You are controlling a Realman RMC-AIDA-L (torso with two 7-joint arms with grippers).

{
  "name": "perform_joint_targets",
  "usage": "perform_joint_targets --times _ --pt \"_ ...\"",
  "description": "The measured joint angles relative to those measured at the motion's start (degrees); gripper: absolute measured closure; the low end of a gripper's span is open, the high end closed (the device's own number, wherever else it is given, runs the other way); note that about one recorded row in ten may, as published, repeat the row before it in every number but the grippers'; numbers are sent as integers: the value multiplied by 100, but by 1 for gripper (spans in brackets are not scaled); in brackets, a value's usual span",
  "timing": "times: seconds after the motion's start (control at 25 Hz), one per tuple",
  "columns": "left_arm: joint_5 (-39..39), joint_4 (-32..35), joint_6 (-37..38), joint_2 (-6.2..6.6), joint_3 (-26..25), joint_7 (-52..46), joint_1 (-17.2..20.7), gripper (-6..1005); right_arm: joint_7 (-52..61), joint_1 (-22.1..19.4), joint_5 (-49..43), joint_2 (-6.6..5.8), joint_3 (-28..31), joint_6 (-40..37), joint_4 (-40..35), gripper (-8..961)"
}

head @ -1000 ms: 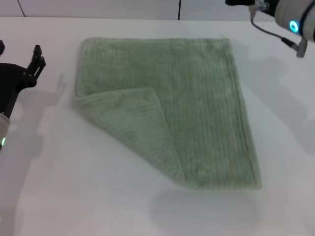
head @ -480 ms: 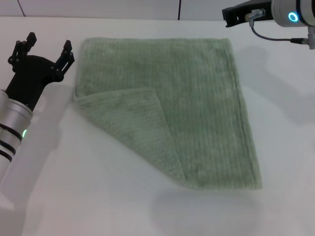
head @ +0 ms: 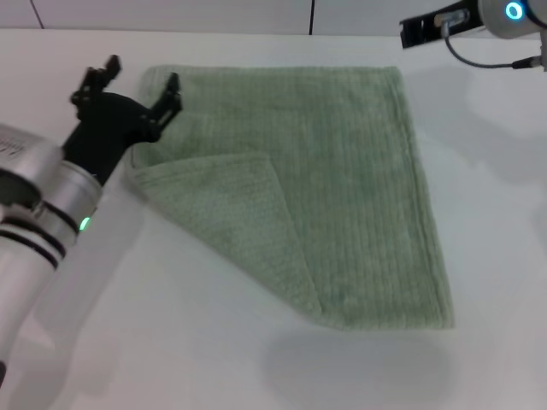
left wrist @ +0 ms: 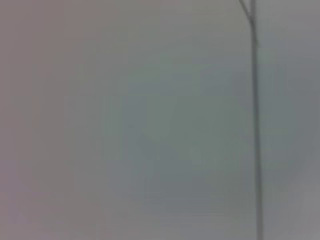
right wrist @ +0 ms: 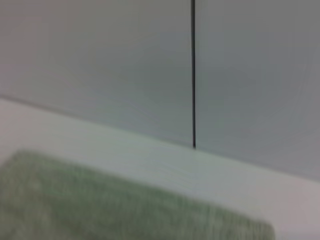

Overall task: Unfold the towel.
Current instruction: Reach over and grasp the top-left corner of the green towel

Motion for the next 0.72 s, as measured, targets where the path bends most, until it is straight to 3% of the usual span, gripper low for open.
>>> perform_joint_targets --times 0.2,0.36,0.52,0.72 --pt "435 -925 -779 143 -31 30 196 154 -191 538 -177 -33 158 112 -951 950" --pt "895 -1998 -1526 245 -205 36 469 154 -251 625 -184 -36 156 44 -1273 949" --pt "1143 -2971 -2723 276 -299 228 615 154 -332 656 -184 -15 112 -15 -1597 947" --pt "1141 -3485 -3678 253 -312 304 567 154 -377 723 -186 -5 12 -119 -1915 946"
